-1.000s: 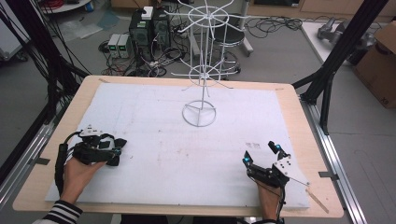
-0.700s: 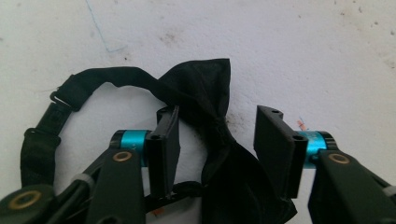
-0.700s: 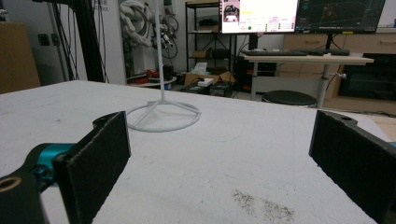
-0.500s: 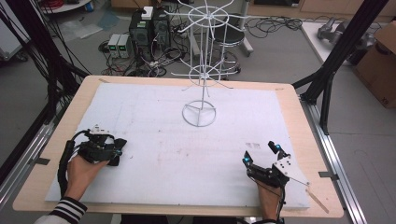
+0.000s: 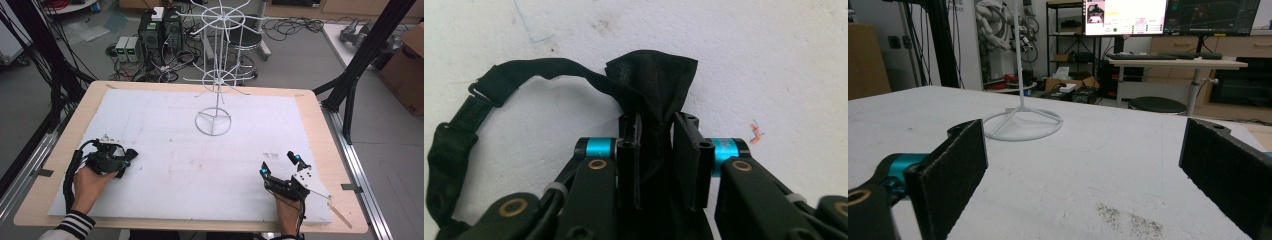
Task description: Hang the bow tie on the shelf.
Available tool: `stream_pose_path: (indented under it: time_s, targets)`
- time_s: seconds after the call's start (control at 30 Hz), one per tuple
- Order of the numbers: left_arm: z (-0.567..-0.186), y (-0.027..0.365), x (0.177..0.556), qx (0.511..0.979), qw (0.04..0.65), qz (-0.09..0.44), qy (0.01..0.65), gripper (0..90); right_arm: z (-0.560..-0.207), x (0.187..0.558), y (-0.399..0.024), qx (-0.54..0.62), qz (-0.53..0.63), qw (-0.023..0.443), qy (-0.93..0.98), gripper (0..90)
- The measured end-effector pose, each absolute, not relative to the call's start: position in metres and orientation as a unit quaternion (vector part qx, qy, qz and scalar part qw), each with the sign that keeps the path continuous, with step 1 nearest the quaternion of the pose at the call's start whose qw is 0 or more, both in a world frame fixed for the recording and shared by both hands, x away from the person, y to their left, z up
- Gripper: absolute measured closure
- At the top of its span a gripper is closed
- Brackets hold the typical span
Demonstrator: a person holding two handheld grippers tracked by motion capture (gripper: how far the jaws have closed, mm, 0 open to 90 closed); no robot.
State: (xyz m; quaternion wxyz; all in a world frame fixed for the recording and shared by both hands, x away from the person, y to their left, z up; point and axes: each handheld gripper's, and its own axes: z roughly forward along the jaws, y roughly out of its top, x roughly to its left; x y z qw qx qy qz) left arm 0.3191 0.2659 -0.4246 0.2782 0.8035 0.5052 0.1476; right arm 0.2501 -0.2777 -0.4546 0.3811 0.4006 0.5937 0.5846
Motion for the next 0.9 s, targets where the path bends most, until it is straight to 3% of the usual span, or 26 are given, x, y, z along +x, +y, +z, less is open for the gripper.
stream_pose_path:
  time_s: [0.37,0.9]
  targets:
    - [-0.424,0.266,0.316,0.799,0.297,0.162,0.497,74.1,-0.455,0.250,-0.277,0.400,0.584,0.381,0.595,4.2]
    - [-0.417,0.262,0.306,0.777,0.405,0.197,0.439,74.7,-0.455,0.250,-0.277,0.400,0.583,0.382,0.595,4.2]
